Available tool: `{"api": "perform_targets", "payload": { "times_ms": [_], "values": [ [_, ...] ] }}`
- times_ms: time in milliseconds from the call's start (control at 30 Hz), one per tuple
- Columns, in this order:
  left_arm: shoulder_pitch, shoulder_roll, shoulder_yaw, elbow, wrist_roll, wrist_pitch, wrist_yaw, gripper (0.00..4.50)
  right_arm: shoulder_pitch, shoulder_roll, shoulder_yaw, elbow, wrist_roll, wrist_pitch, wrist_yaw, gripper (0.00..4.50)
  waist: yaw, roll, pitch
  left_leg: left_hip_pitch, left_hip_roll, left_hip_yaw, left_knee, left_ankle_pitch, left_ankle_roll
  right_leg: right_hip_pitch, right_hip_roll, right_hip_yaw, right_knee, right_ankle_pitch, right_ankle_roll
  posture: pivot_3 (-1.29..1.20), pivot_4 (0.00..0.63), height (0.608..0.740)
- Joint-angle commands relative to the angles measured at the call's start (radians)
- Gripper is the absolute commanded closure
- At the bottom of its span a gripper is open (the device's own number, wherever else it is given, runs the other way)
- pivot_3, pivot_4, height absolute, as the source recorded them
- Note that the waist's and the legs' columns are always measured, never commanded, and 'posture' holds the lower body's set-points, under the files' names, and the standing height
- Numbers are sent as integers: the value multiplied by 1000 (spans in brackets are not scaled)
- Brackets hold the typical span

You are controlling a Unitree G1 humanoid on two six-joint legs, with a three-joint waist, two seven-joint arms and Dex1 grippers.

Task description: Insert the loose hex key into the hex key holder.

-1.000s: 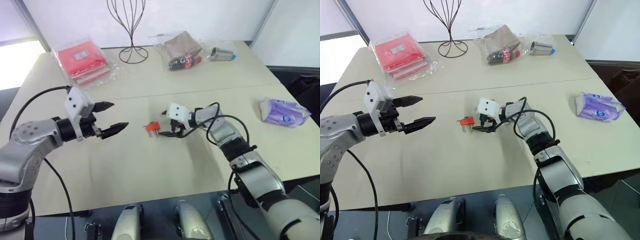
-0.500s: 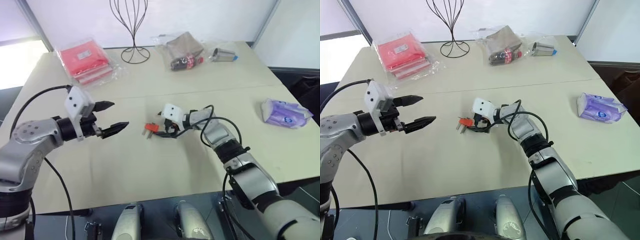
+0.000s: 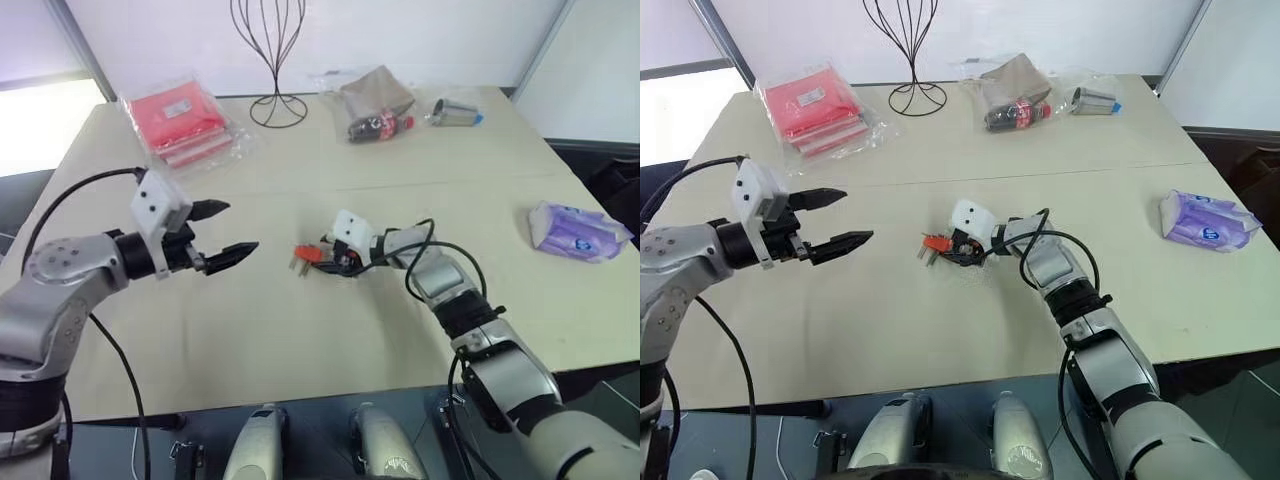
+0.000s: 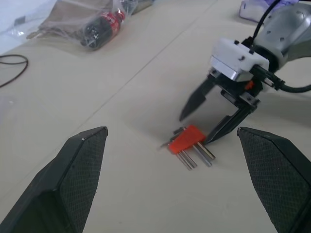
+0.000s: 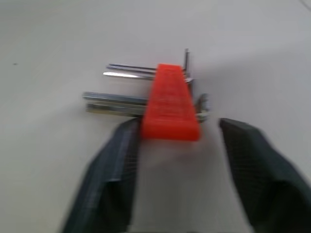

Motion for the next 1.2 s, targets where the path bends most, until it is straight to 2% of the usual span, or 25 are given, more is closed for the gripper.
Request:
{"api": "perform_targets", "payload": {
  "times_ms": [33,200,433,633,800,1000,1200],
  "values": [
    [-17,11,9,-8,5,-14,-3,0,17,-9,13,52,-25,38,-23,3505,0,0,0,0,0,0,0,0,0,0,0,0,0,0,0,0,150,740],
    [-5,19,24,-11,3,-14,-6,0,3,-7,15,68,-36,15,-46,3499,-1,0,0,1,0,0,0,0,0,1,0,0,0,0,0,0,150,740],
    [-53,-6,3,40,-13,-15,-17,0,-23,-119,21,-87,-171,-362,-229,3499,7,0,1,-2,-1,0,0,0,0,-2,-1,0,0,0,0,0,150,740],
    [-213,-91,-79,192,-15,-26,-77,0,-75,-269,52,-166,-475,-688,-579,3499,3,0,1,-5,-2,1,-1,0,0,-6,0,0,-1,0,0,0,150,740],
    [-317,-149,-124,267,-44,4,-141,0,-102,-314,35,-214,-590,-843,-763,3499,-3,-1,1,-6,-2,1,-1,0,0,-7,2,1,-1,0,0,0,150,740],
    [-400,-200,-109,289,-124,68,-169,0,-115,-328,23,-248,-605,-923,-799,3499,-1,-1,1,-6,-1,1,0,0,0,-7,2,1,-1,0,0,0,150,740],
    [-421,-209,-98,299,-147,93,-170,0,-100,-341,10,-288,-574,-939,-760,3499,-1,-1,1,-6,-1,1,0,0,0,-7,2,1,-1,0,0,0,150,740]
  ]
}}
